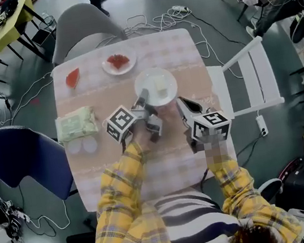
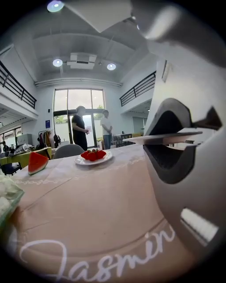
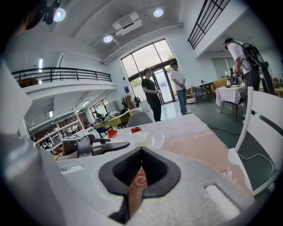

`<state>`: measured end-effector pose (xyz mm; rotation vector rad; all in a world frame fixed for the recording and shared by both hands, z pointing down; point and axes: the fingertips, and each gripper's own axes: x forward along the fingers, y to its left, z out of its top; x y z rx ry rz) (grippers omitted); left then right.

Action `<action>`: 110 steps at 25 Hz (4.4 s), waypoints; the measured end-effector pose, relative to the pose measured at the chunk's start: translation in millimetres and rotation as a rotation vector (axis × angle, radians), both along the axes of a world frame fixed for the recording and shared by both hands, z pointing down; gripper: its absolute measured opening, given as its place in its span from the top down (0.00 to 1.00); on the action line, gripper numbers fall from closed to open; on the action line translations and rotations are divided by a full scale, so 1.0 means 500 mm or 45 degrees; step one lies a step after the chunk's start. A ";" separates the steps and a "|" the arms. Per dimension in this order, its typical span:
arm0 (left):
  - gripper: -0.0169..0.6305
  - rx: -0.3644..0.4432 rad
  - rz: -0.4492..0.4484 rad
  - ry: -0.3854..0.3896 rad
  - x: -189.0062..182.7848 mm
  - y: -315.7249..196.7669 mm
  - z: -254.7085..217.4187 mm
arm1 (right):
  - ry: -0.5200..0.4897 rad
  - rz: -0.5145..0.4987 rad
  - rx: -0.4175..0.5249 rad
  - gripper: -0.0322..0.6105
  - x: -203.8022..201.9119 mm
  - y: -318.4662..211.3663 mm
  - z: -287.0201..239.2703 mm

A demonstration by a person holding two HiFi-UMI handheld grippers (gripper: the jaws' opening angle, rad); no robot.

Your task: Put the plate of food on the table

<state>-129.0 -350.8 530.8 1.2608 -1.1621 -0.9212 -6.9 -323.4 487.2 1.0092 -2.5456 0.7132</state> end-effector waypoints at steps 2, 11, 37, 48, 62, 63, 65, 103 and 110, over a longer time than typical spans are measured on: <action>0.95 0.003 0.009 0.005 0.011 -0.021 -0.003 | -0.003 0.013 -0.004 0.95 0.007 -0.007 0.004; 0.94 0.010 0.064 -0.069 0.049 -0.104 -0.002 | 0.018 0.058 -0.008 0.95 0.034 -0.058 0.025; 0.93 -0.120 -0.059 -0.019 0.047 -0.246 0.075 | 0.033 0.138 -0.041 0.95 0.023 -0.144 0.071; 0.93 -0.196 -0.108 -0.039 0.019 -0.282 0.088 | 0.057 0.116 -0.037 0.95 0.003 -0.128 0.080; 0.62 -0.391 0.129 -0.175 0.054 -0.268 0.079 | 0.028 0.125 -0.047 0.95 -0.018 -0.123 0.077; 0.61 -0.402 0.138 -0.186 0.057 -0.264 0.080 | 0.026 0.125 -0.047 0.95 -0.018 -0.122 0.076; 0.58 -0.431 0.152 -0.203 0.060 -0.254 0.084 | 0.022 0.125 -0.045 0.95 -0.019 -0.121 0.074; 0.97 0.310 0.436 -0.916 0.124 0.207 -0.151 | 0.032 0.147 0.113 0.95 0.003 0.042 -0.022; 0.97 0.323 0.533 -0.989 0.155 0.283 -0.146 | 0.033 0.084 0.085 0.95 0.014 0.133 -0.015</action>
